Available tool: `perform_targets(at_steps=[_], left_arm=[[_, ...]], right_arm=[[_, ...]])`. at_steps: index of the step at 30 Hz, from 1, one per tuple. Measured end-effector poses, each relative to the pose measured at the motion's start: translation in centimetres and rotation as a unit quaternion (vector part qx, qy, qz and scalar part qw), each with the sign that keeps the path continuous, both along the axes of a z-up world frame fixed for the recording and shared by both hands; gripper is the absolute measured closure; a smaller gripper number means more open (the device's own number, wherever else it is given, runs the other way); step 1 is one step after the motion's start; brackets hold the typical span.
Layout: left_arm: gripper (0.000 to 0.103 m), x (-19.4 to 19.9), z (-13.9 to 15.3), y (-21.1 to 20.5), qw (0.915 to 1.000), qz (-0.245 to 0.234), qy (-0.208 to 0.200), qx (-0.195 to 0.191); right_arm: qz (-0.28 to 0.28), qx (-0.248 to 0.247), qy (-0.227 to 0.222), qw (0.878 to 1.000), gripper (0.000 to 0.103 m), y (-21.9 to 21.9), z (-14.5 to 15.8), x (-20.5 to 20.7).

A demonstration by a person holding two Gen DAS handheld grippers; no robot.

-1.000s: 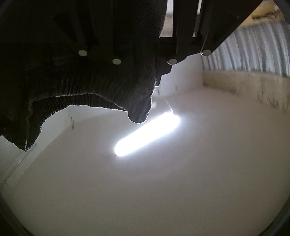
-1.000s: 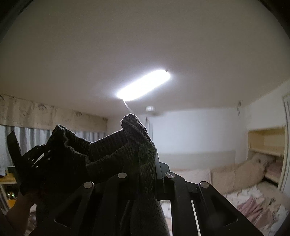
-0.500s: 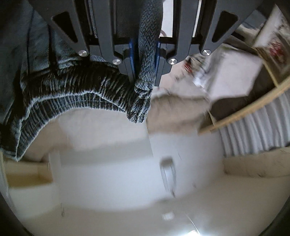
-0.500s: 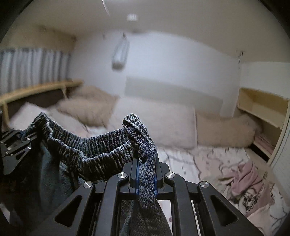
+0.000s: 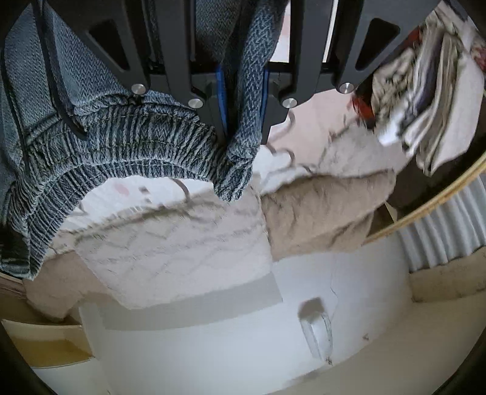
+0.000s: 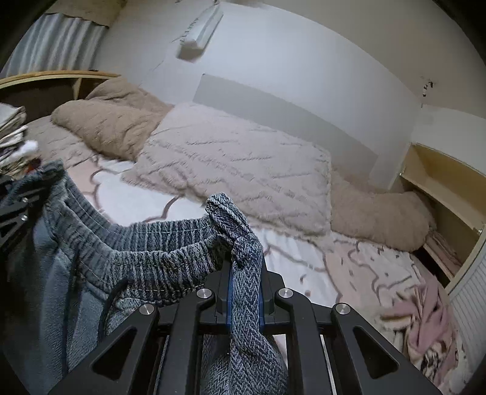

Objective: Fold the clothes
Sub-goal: 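Lift the pants by the waistband with both grippers and shake them out, then lay the pants flat on the bed and open both grippers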

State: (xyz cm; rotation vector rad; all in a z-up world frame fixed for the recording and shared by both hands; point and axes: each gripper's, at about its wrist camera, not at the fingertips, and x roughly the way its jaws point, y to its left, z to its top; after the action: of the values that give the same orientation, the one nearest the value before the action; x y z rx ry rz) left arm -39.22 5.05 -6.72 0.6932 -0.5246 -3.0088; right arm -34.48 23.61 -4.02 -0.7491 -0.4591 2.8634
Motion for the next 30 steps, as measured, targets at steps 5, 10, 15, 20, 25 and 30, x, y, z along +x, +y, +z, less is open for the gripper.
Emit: perform_targets(at_steps=[5,10,15,20,25,30], left_arm=[[0.085,-5.2,-4.0,1.2,0.9988,0.008,-0.048,-0.007],[0.083,-7.5,-9.8,0.8,0.9946,0.012,-0.102,-0.012],[0.058,-10.0,-10.3,-1.0,0.9868,0.014,-0.161,0.009],[0.034,-11.2,-8.0,-3.3,0.9875,0.063,-0.138,-0.043],[0.034,-9.9,-4.5,-7.2,0.9895,0.079,-0.118,-0.024],[0.034,-2.5,-3.0,-7.9,0.9931,-0.006,-0.116,-0.017]], right_arm=[[-0.02,-0.011,-0.051,0.998,0.092,0.7,-3.7,-6.4],[-0.028,-0.037,-0.155,0.987,0.092,1.7,-10.4,-10.9],[-0.042,-0.034,-0.198,0.979,0.048,3.5,-13.2,-12.2],[-0.117,-0.053,-0.155,0.979,0.026,7.5,-10.1,-11.9],[-0.14,-0.123,-0.116,0.976,0.036,12.0,-6.0,-8.9],[-0.083,-0.127,-0.152,0.977,0.068,11.4,-5.3,-2.7]])
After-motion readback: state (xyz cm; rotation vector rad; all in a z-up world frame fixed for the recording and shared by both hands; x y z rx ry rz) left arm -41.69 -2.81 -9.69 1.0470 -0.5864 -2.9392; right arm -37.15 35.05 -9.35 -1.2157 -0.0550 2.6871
